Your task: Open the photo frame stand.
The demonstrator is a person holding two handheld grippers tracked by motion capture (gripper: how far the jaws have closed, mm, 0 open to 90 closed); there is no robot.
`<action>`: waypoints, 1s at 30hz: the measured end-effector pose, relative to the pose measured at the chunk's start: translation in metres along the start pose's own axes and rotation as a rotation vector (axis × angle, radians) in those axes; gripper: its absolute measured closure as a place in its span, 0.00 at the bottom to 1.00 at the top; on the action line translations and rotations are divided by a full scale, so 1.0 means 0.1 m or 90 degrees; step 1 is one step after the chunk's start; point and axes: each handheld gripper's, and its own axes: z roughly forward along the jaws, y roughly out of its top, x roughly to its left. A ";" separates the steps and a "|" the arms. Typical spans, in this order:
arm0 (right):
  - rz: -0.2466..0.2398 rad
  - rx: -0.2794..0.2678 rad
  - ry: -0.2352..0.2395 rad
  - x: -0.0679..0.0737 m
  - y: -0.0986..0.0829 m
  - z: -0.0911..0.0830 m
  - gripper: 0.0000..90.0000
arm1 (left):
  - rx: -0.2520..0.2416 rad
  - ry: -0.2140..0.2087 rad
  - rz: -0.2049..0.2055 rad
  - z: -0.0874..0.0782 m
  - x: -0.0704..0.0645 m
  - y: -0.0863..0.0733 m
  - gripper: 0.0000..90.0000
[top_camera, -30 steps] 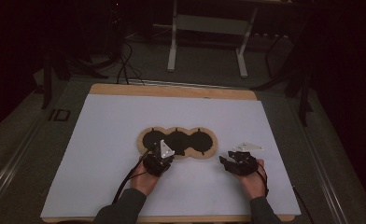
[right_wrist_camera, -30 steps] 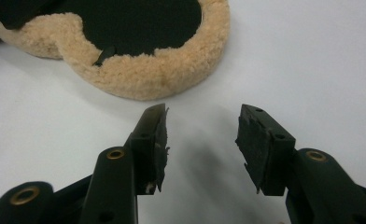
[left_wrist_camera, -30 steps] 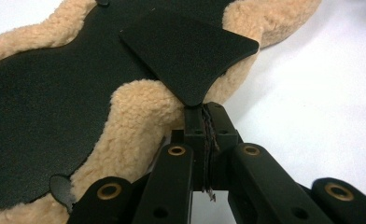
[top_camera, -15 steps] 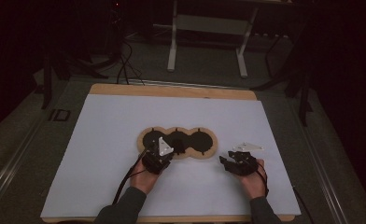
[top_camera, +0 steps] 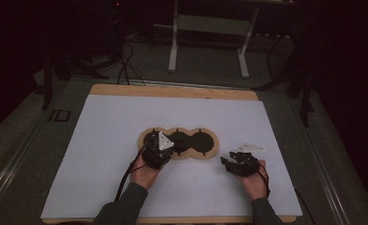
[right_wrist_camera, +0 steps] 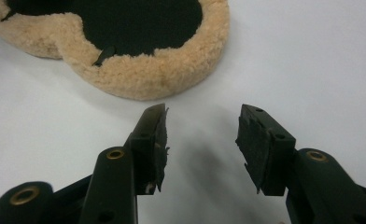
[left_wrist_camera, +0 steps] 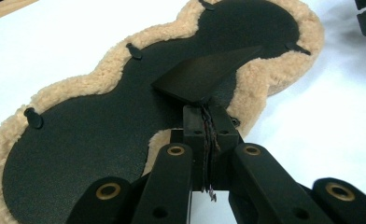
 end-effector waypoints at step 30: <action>0.003 0.000 -0.003 0.00 0.00 0.00 0.56 | -0.044 -0.107 0.087 -0.18 -0.13 0.18 0.65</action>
